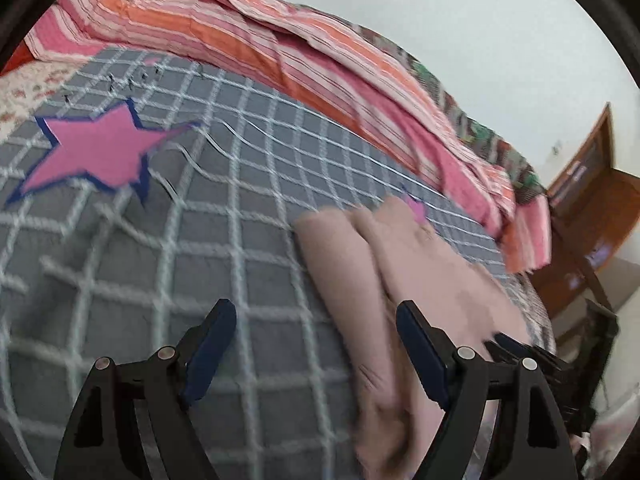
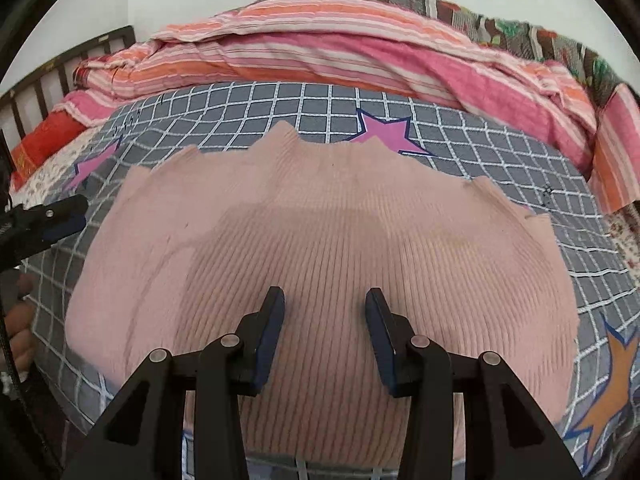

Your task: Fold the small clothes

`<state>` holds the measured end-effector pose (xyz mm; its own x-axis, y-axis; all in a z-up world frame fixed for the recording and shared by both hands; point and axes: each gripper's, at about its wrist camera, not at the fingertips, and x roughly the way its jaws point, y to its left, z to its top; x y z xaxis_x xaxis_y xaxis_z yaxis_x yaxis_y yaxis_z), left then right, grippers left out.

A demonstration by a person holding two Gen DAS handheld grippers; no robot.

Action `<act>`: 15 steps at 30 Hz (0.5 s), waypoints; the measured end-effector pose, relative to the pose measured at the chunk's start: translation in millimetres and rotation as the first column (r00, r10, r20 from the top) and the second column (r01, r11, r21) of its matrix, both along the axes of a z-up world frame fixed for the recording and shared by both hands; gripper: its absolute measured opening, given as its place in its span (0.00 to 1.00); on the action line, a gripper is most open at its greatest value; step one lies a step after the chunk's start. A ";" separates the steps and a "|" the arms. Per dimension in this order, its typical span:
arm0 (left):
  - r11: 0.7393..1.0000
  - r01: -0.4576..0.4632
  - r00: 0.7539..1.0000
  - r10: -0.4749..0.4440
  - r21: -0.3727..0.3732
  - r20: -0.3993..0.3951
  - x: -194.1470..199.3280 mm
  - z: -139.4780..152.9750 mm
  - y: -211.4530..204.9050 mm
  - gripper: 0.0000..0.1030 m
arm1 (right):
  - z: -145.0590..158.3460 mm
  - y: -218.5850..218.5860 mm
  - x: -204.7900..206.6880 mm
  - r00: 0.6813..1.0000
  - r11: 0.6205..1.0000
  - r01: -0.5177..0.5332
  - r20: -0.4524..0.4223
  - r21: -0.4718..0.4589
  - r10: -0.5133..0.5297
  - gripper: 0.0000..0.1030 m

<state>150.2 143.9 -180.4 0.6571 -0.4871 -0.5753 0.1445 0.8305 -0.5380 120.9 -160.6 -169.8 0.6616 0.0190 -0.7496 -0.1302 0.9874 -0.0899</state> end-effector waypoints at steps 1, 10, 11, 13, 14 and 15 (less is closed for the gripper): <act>1.000 0.014 1.000 -0.015 -0.012 -0.007 -7.4 -2.3 -4.0 0.79 | -0.8 1.3 -5.9 1.000 1.000 -0.002 0.011 -0.013 0.002 0.41; 0.994 0.097 0.995 -0.098 -0.047 -0.027 -68.5 -19.8 -34.9 0.79 | -17.3 3.5 -53.8 0.998 0.998 -0.033 0.043 -0.057 0.036 0.41; 0.994 0.104 0.994 -0.105 -0.045 -0.030 -72.6 -20.8 -39.3 0.79 | -19.5 1.8 -59.7 0.998 0.998 -0.036 0.040 -0.053 0.038 0.41; 0.992 0.118 0.992 -0.120 -0.046 -0.038 -76.9 -22.7 -47.1 0.79 | -19.5 -2.6 -73.0 0.998 0.998 -0.046 0.047 -0.033 0.047 0.41; 0.991 0.127 0.991 -0.129 -0.042 -0.045 -79.6 -23.7 -53.7 0.79 | -17.7 -6.2 -80.0 0.997 0.998 -0.054 0.047 -0.017 0.054 0.41; 0.990 0.135 0.989 -0.137 -0.043 -0.048 -80.8 -24.6 -58.0 0.79 | -16.1 -10.3 -84.9 0.997 0.998 -0.061 0.043 0.002 0.061 0.41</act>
<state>69.4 85.9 -205.1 0.5531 -0.5933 -0.5848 0.2265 0.7826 -0.5798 35.9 -170.8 -185.9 0.6909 0.0632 -0.7202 -0.1866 0.9780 -0.0932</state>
